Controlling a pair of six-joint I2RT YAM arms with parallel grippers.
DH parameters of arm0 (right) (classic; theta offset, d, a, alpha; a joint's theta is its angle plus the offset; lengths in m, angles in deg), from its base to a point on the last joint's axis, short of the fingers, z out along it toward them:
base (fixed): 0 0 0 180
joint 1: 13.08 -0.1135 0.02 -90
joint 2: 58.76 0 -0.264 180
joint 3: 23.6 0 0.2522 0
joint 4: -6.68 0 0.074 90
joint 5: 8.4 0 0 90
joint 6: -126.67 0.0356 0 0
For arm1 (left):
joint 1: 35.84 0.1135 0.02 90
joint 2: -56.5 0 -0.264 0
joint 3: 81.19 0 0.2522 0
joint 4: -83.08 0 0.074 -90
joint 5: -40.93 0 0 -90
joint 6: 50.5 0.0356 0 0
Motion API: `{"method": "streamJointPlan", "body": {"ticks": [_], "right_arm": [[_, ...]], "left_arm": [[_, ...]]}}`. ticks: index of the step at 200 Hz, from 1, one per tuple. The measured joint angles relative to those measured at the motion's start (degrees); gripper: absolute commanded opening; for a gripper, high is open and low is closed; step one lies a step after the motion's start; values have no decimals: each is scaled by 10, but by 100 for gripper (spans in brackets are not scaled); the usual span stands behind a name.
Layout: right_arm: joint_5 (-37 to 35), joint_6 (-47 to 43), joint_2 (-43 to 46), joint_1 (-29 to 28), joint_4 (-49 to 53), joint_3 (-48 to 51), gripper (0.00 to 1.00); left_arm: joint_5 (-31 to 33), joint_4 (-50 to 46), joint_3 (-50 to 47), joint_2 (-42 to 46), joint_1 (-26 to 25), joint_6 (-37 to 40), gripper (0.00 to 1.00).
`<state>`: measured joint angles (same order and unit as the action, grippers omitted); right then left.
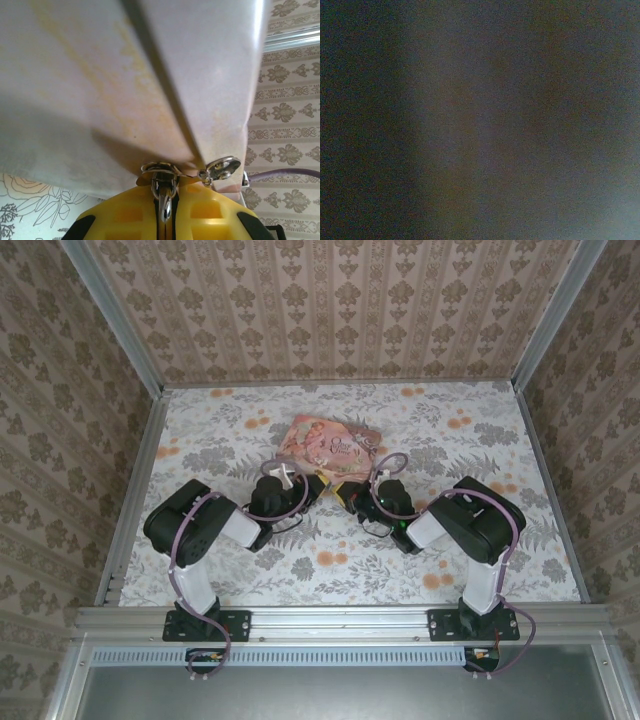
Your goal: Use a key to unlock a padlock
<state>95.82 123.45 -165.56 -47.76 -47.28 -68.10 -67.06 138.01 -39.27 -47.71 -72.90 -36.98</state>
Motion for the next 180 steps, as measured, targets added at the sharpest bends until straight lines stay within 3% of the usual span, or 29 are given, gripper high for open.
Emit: {"method": "streamJointPlan", "body": {"ticks": [32,130,180], "right_arm": [[17,-15,-7,7,41,-37,0],[45,2,-58,15,22,-55,0],[56,-12,-55,20,15,-55,46]], "left_arm": [[30,11,1,-5,3,4,0],[49,20,1,-37,3,13,0],[59,27,-1,-38,-2,13,0]]}}
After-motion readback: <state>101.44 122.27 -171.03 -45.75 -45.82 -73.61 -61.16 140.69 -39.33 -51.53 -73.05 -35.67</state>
